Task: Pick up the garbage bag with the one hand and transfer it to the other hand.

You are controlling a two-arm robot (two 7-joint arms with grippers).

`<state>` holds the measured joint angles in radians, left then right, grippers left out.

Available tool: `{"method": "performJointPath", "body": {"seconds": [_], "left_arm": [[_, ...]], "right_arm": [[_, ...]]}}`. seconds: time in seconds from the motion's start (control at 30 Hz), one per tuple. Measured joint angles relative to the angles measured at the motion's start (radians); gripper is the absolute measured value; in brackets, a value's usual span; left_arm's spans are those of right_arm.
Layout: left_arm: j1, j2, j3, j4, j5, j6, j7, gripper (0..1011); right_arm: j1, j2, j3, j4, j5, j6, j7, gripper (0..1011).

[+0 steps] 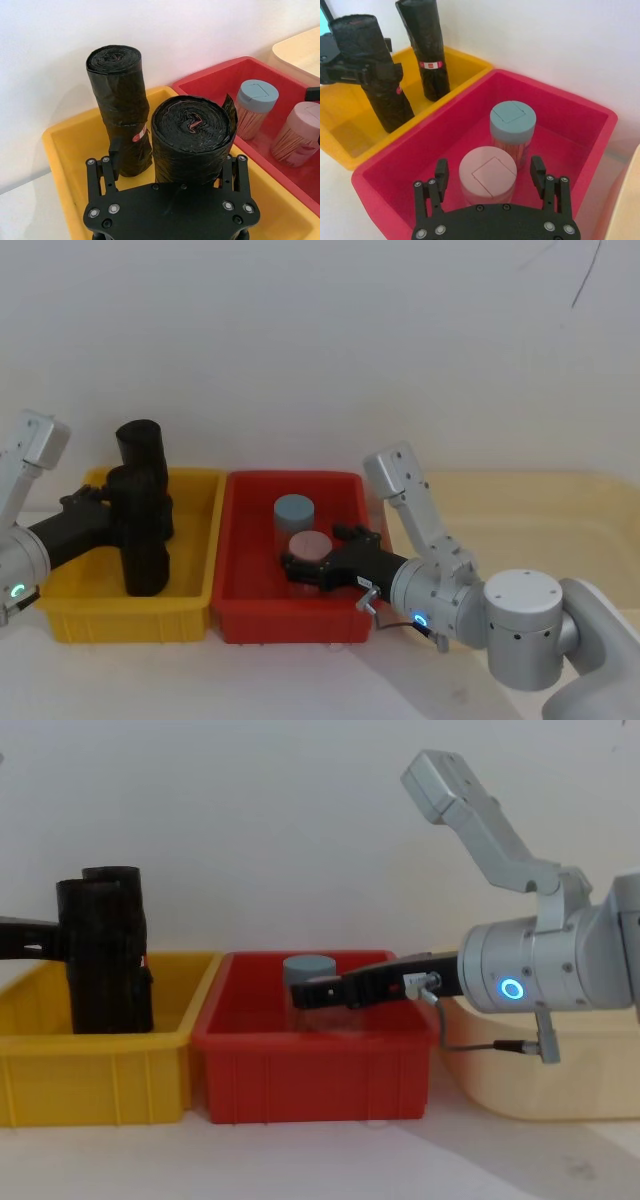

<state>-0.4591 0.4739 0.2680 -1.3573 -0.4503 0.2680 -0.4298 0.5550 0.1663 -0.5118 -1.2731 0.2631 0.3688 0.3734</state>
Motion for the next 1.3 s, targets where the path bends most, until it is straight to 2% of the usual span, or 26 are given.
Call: {"method": "performJointPath", "body": {"seconds": [0.2, 0.3, 0.43, 0.47, 0.57, 0.67, 0.8, 1.07, 1.3], "left_arm": [[-0.001, 0.0, 0.001, 0.001, 0.0, 0.0, 0.0, 1001], [-0.001, 0.0, 0.001, 0.001, 0.0, 0.0, -0.001, 954], [-0.001, 0.0, 0.001, 0.002, 0.0, 0.0, -0.001, 856], [-0.001, 0.0, 0.002, 0.002, 0.0, 0.0, -0.001, 821], [-0.002, 0.0, 0.001, 0.002, 0.0, 0.0, -0.001, 714], [-0.002, 0.0, 0.002, 0.002, 0.0, 0.0, -0.001, 657], [-0.002, 0.0, 0.002, 0.002, 0.0, 0.0, -0.001, 517], [-0.002, 0.0, 0.002, 0.002, 0.0, 0.0, -0.001, 453], [-0.002, 0.0, 0.002, 0.002, 0.0, 0.0, -0.001, 437]], "right_arm": [[0.002, 0.003, -0.002, 0.005, -0.002, 0.004, 0.006, 978], [0.002, 0.004, -0.003, 0.007, -0.003, 0.006, 0.008, 946], [0.002, 0.005, -0.003, 0.009, -0.003, 0.008, 0.011, 824], [0.003, 0.006, -0.003, 0.01, -0.004, 0.008, 0.011, 824], [0.003, 0.006, -0.004, 0.01, -0.004, 0.009, 0.012, 693], [0.003, 0.007, -0.004, 0.011, -0.004, 0.009, 0.013, 655], [0.004, 0.007, -0.004, 0.012, -0.004, 0.01, 0.013, 650], [0.004, 0.008, -0.005, 0.013, -0.005, 0.01, 0.014, 650], [0.002, 0.011, -0.005, 0.007, -0.006, 0.011, 0.015, 650]]}}
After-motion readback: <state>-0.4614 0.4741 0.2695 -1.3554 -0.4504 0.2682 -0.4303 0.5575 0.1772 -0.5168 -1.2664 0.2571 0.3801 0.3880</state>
